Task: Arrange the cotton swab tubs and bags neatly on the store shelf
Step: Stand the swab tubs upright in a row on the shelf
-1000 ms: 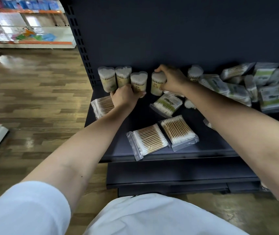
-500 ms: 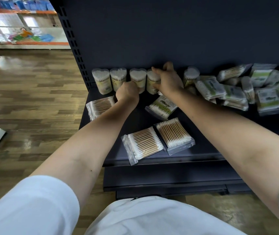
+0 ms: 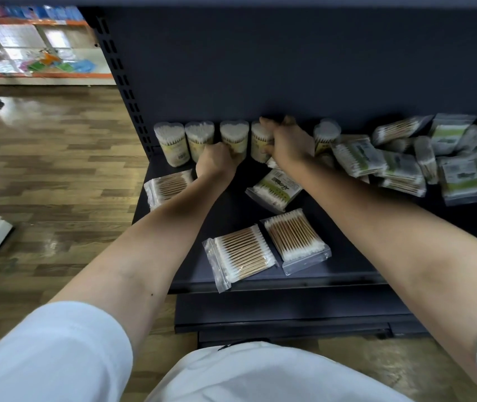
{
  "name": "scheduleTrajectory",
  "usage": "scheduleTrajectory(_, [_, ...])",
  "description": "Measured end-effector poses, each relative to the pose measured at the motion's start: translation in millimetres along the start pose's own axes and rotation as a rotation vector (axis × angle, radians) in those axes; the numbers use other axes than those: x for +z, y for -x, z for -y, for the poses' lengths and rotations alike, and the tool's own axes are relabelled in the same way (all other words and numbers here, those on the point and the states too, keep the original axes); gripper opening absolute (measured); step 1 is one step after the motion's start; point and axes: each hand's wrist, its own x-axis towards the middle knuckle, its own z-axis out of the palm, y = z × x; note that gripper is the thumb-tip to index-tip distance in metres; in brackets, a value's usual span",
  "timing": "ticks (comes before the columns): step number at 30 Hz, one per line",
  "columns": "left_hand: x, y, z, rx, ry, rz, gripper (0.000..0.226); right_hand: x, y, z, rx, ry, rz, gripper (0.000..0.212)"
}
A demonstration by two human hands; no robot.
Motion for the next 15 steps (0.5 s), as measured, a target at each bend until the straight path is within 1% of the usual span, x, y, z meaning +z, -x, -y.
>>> scheduleTrajectory(2, [-2, -1, 2, 0.019, -0.005, 0.025, 0.038, -3, 6, -2, -0.044, 0.08, -0.023, 0.051])
scheduleTrajectory(6, [-15, 1, 5, 0.099, -0.044, 0.115, 0.04, -5, 9, -3, -0.085, 0.094, -0.046, 0.05])
scheduleTrajectory(10, [-27, 3, 17, 0.134, -0.022, 0.073, 0.039, -5, 10, 2, -0.097, 0.057, -0.063, 0.047])
scheduleTrajectory(13, [-37, 7, 23, 0.164, -0.035, 0.039, 0.036, -4, 13, 4, -0.022, 0.003, -0.072, 0.047])
scheduleTrajectory(15, [-43, 12, 27, 0.197, -0.08, 0.008, 0.036, -5, 15, 3, 0.029, 0.011, -0.066, 0.049])
